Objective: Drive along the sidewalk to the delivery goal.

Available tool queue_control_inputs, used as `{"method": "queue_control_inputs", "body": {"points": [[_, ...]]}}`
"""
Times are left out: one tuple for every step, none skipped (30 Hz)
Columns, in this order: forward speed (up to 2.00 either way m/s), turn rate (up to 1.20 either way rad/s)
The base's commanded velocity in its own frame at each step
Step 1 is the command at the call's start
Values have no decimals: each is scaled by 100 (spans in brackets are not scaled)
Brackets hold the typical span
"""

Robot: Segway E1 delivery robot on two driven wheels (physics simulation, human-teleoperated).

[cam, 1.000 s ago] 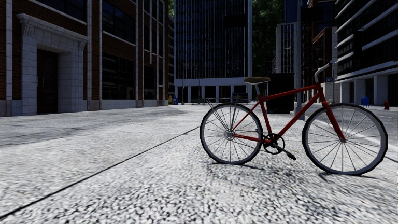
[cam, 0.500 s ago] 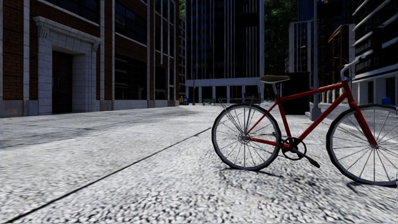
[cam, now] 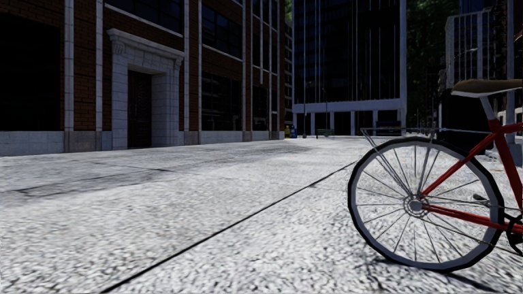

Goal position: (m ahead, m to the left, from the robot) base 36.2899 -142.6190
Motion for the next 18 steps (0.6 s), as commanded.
{"method": "queue_control_inputs", "body": {"points": [[137, 50], [137, 50], [137, 50], [137, 50], [137, 50], [137, 50], [137, 51], [137, 51], [137, 51], [136, 51], [135, 52], [135, 52], [134, 52], [134, 52], [134, 52], [134, 52], [133, 45], [133, 0]]}}
